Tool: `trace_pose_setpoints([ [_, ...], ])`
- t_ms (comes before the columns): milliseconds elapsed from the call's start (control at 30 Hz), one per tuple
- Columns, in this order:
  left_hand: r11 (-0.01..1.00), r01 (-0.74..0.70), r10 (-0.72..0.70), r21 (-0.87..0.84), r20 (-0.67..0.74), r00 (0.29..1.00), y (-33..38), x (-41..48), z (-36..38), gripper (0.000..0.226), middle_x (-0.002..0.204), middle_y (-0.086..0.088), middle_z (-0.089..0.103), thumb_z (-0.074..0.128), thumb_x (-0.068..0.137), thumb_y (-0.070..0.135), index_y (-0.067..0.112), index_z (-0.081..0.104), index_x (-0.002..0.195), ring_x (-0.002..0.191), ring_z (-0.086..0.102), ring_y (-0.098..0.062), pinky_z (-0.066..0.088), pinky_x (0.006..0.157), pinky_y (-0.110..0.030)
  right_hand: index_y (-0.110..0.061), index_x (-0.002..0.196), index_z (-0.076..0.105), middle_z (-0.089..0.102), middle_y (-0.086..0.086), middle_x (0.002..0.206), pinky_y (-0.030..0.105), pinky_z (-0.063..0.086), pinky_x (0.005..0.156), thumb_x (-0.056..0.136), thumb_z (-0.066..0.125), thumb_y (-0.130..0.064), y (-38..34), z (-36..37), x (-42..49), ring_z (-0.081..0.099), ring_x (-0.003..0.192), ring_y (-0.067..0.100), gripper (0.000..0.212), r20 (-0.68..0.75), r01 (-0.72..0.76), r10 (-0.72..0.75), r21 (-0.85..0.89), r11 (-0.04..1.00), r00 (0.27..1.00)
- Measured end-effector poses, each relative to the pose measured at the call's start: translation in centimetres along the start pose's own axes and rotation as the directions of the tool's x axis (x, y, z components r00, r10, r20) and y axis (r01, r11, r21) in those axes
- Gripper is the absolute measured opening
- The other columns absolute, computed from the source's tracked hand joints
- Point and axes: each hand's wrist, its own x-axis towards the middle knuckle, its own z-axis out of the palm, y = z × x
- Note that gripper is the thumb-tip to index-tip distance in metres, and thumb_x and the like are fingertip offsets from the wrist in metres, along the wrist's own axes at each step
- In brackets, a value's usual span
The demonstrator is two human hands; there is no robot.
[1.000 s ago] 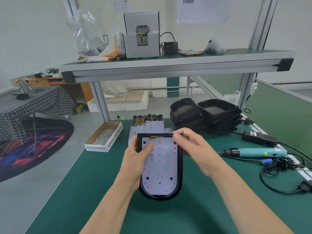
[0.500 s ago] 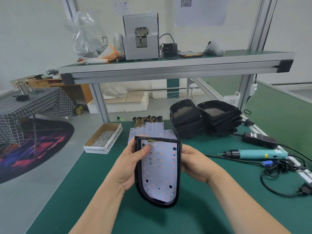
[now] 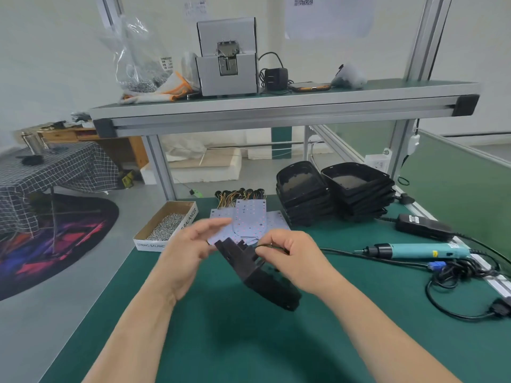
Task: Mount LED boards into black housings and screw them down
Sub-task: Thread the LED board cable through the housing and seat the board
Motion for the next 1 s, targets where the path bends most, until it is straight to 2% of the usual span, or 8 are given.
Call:
trace_pose_setpoints([
  [100,0.915,-0.174,0.135,0.364,0.131,0.982,2.5,-0.7,0.2,0.036,0.128,0.026,0.064,0.059,0.086,0.028,0.045,0.071,0.115,0.123,0.051,0.012,0.035,0.1,-0.017,-0.033,0.072,0.061,0.056,-0.022,0.054,0.011,0.033,0.059,0.092,0.069,-0.014,-0.2,1.1,-0.4,0.047,0.054,-0.001,0.029,-0.045,0.037,-0.038,-0.04,0.999,0.998],
  [167,0.694,-0.238,-0.026,0.68,0.354,0.935,2.5,-1.0,1.0,0.051,0.142,0.031,0.046,0.065,0.067,0.059,0.062,0.06,0.118,0.132,0.037,0.014,0.027,0.101,-0.01,-0.03,0.075,0.065,0.057,-0.022,0.057,0.015,0.037,0.063,0.092,0.069,-0.012,-0.2,1.6,-0.7,0.049,0.058,0.001,0.025,-0.052,0.055,-0.056,-0.021,0.998,0.997],
  [367,0.703,-0.203,-0.065,0.681,0.346,0.936,0.5,-0.8,2.0,0.045,0.146,0.023,0.047,0.064,0.063,0.034,0.031,0.071,0.108,0.139,0.029,0.009,0.031,0.112,-0.023,-0.03,0.081,0.072,0.06,-0.027,0.063,0.011,0.036,0.063,0.092,0.069,-0.013,-0.9,2.0,-1.0,0.054,0.064,-0.002,0.02,0.008,0.058,-0.058,-0.055,0.997,0.998],
  [533,0.666,-0.315,0.006,0.676,0.418,0.908,-0.6,-1.0,1.5,0.058,0.118,0.023,0.061,0.058,0.062,0.037,0.029,0.064,0.118,0.137,0.007,0.025,0.02,0.098,0.003,-0.021,0.09,0.077,0.073,-0.012,0.08,0.024,0.048,0.072,0.091,0.07,-0.019,-1.4,1.9,-0.9,0.062,0.075,0.007,0.007,-0.005,0.077,-0.078,-0.145,0.986,0.997],
  [633,0.678,-0.335,0.032,0.654,0.428,0.903,-0.5,-0.8,1.1,0.037,0.113,0.019,0.063,0.065,0.065,0.03,0.025,0.066,0.101,0.137,0.007,0.024,0.017,0.099,0.003,-0.022,0.089,0.069,0.071,-0.01,0.078,0.02,0.044,0.061,0.084,0.078,-0.024,-1.4,0.4,-0.5,0.057,0.061,0.008,0.01,0.002,-0.051,0.051,0.002,0.999,0.999],
  [733,0.715,-0.303,0.084,0.63,0.353,0.932,-0.8,-0.8,0.4,0.015,0.115,0.022,0.065,0.077,0.075,0.024,0.023,0.064,0.084,0.139,0.02,0.014,0.022,0.103,-0.004,-0.018,0.102,0.055,0.069,0.0,0.098,0.024,0.048,0.061,0.082,0.08,-0.013,-1.1,-2.2,-0.4,0.061,0.062,0.013,0.033,0.229,-0.232,0.204,0.099,0.968,0.952],
  [833,0.719,-0.318,0.167,0.618,0.29,0.942,-1.2,-0.5,0.3,0.013,0.111,0.02,0.07,0.075,0.085,0.012,0.018,0.066,0.076,0.139,0.027,0.011,0.025,0.108,-0.009,-0.011,0.103,0.054,0.07,0.006,0.086,0.025,0.054,0.064,0.088,0.071,0.0,-0.8,-2.4,-0.5,0.066,0.062,0.012,0.025,0.296,-0.229,0.212,0.022,0.973,0.931],
  [1000,0.746,-0.331,0.217,0.578,0.26,0.941,-1.6,0.0,-0.5,0.018,0.121,0.019,0.067,0.074,0.087,0.007,0.02,0.068,0.075,0.142,0.024,0.01,0.021,0.111,-0.012,-0.013,0.082,0.06,0.067,-0.008,0.062,0.019,0.038,0.05,0.091,0.073,-0.034,-0.2,-1.6,-0.5,0.052,0.049,0.005,0.026,0.14,-0.265,0.281,-0.123,0.956,0.949],
])
